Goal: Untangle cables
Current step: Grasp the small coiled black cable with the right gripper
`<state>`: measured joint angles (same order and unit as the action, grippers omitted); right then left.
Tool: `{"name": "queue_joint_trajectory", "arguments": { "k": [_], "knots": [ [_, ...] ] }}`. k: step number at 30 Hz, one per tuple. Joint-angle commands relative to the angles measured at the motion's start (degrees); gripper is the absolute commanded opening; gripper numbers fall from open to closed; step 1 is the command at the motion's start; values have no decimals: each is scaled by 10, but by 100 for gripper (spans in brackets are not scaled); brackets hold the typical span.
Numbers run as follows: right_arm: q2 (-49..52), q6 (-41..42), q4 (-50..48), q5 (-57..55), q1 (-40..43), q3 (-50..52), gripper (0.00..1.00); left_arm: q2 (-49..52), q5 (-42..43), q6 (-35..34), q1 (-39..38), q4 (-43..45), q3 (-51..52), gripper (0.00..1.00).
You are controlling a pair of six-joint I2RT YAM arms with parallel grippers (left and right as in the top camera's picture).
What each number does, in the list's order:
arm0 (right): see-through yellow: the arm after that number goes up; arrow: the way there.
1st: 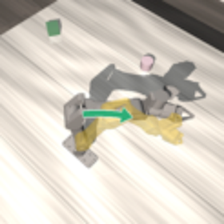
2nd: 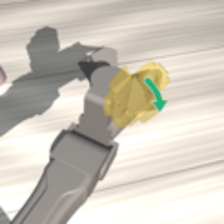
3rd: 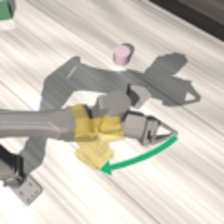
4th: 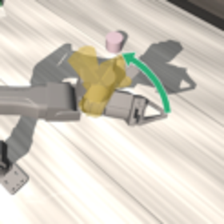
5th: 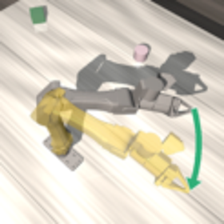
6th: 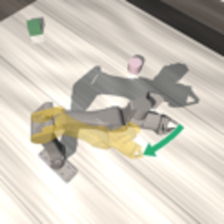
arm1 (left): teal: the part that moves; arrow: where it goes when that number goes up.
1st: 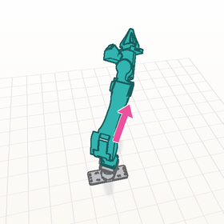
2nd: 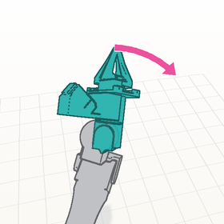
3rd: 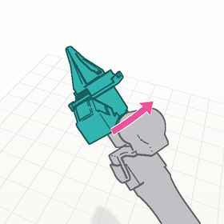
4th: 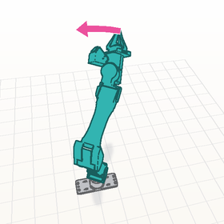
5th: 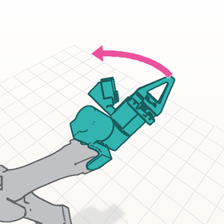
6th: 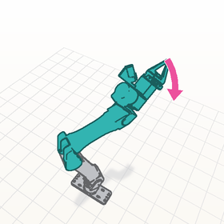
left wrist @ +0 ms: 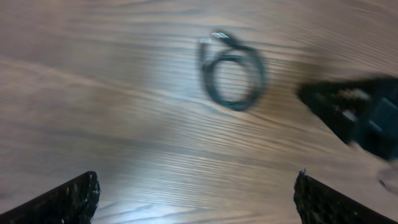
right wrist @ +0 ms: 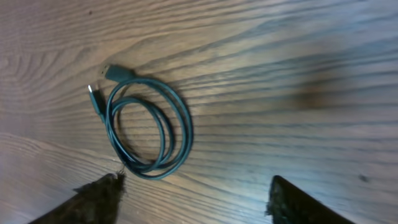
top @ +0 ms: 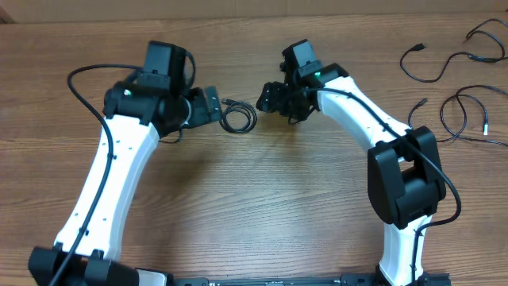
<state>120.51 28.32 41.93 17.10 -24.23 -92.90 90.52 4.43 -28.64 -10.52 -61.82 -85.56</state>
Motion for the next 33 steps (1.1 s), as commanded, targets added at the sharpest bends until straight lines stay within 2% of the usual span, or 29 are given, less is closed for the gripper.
{"name": "queue_joint_trajectory", "arguments": {
  "k": [1,5,11,21,25,33],
  "knots": [
    [1,7,-39,1,-30,19,67,42,-20,-27,34,-15,-9,100],
    [1,14,-82,-9,-51,30,63,81,7,-27,52,-42,-9,100],
    [4,80,-91,-75,-69,30,53,103,15,-9,53,-56,-9,100],
    [49,81,-110,-61,-76,30,49,103,14,-9,53,-55,-9,100],
    [50,79,-130,-33,-78,30,42,103,14,-10,53,-55,-9,100],
    [69,79,-139,-35,-83,30,39,103,14,-14,53,-54,-9,100]
  ]
}}
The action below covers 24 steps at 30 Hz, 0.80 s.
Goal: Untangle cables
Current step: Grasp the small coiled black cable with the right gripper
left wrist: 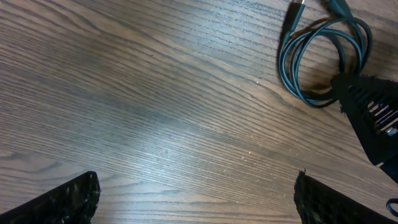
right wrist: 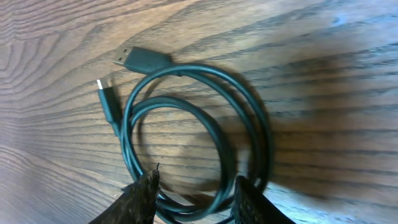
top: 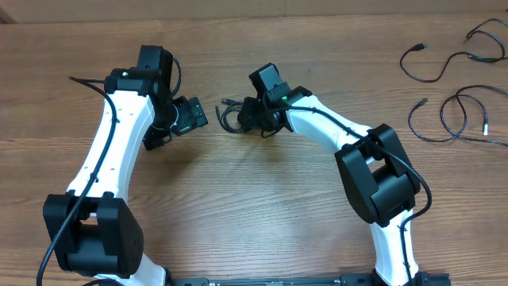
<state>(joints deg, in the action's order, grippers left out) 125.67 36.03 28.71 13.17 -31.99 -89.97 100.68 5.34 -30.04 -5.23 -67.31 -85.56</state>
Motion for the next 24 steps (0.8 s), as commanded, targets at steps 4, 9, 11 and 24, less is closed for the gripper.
{"name": "queue_joint_trajectory", "arguments": {
  "k": [4,9,11,24],
  "knots": [
    [24,2,-11,4,-5,0,34,1,4,0,0,1,-9,100],
    [24,2,-16,3,-5,0,26,1,4,0,0,1,-9,100],
    [24,1,-20,3,-5,0,26,1,4,0,0,2,-9,100],
    [24,-5,-28,-7,-5,0,17,1,4,0,0,2,-9,100]
  ]
}}
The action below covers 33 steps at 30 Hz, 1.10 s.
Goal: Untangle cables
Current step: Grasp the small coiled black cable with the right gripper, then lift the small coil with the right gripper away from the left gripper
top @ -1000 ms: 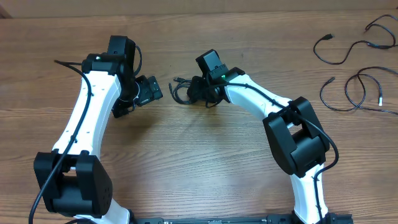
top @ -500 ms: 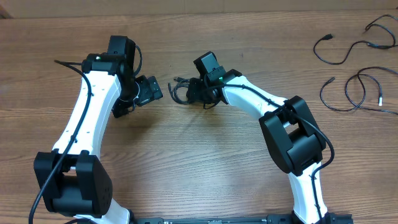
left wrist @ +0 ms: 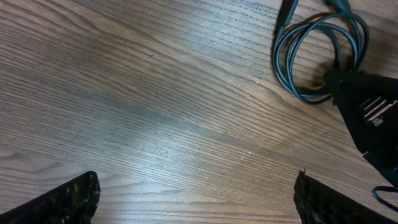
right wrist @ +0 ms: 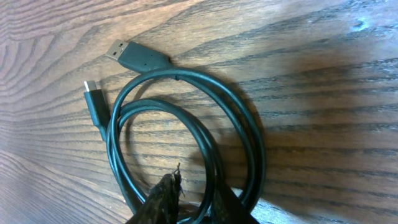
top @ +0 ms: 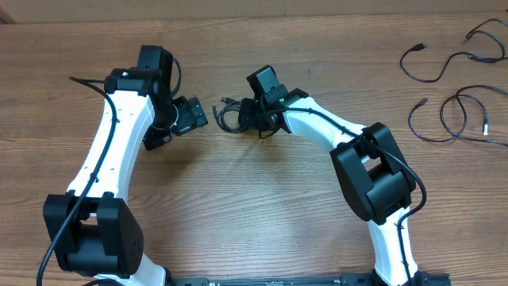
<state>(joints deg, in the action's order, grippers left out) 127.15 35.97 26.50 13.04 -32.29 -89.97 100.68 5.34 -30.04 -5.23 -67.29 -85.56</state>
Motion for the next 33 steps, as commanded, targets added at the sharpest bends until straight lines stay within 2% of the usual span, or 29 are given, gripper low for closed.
{"name": "queue_joint_trajectory", "arguments": {
  "k": [1,24,30,33],
  "knots": [
    [9,-4,-6,-6,-2,0,17,1,4,0,0,2,-9,100],
    [16,-4,-13,-23,-9,0,17,1,4,0,0,2,-9,100],
    [17,-4,-16,-23,-9,0,4,1,4,0,0,2,-9,100],
    [16,-4,-16,-23,-9,0,4,1,4,0,0,2,-9,100]
  ]
}}
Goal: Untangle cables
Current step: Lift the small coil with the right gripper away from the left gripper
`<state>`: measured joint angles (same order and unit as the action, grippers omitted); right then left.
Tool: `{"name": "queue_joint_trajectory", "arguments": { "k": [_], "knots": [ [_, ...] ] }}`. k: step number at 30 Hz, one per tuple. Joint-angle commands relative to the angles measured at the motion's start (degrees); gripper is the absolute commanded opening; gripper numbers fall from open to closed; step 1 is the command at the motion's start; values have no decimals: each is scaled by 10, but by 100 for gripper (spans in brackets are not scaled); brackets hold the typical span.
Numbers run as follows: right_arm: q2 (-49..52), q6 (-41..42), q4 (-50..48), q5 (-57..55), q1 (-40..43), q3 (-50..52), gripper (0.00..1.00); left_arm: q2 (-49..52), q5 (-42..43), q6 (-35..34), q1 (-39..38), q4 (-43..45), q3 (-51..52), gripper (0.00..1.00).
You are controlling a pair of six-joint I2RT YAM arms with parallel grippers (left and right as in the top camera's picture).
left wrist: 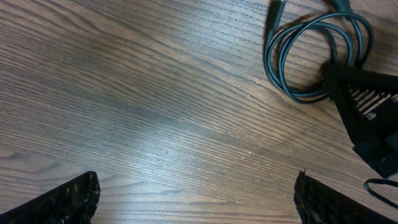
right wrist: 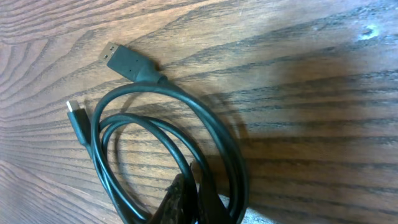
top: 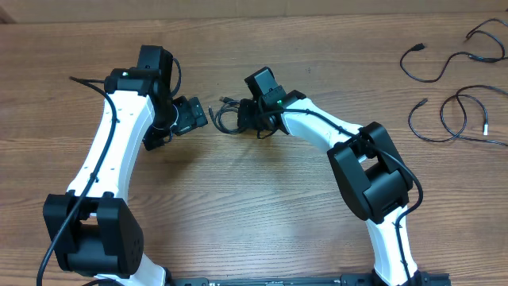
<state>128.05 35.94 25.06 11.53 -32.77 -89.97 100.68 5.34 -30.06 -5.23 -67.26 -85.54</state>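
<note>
A dark green coiled cable (top: 228, 117) lies on the wooden table between the two arms; its USB plug (right wrist: 127, 62) and small plug (right wrist: 78, 118) point up-left in the right wrist view. My right gripper (right wrist: 194, 198) is shut on one inner strand of the coil (right wrist: 149, 140) at its near side. In the left wrist view the same coil (left wrist: 314, 53) sits at the top right with the right gripper's fingers (left wrist: 367, 118) on it. My left gripper (left wrist: 196, 199) hovers open over bare wood, left of the coil.
Several loose black cables (top: 448, 59) lie spread out at the table's far right (top: 468, 119). The wooden tabletop (top: 254, 206) stretches toward the front between the arm bases.
The right gripper's fingers have closed fully on a strand of the coil, and the coil has shifted slightly left. The left arm has not moved.
At first both grippers were open on either side of the coil, the right one above it. Then the left arm stood back to the left and the right gripper was down at the coil, fingers narrowing around a strand. Now it is shut on that strand.
</note>
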Motion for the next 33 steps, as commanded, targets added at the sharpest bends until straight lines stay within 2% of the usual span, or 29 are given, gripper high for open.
{"name": "queue_joint_trajectory", "arguments": {
  "k": [1,9,14,22,33],
  "knots": [
    [5,-4,0,-6,-4,-1,4,1,4,0,0,2,-9,100],
    [-68,-4,49,23,10,-2,4,1,4,0,0,2,-9,100],
    [-163,-76,103,68,10,-2,4,1,4,0,0,2,-9,100],
    [-296,-78,165,101,9,-2,4,1,4,0,0,2,-9,100],
    [-399,-77,203,121,9,-2,4,1,4,0,0,2,-9,100]
  ]
}}
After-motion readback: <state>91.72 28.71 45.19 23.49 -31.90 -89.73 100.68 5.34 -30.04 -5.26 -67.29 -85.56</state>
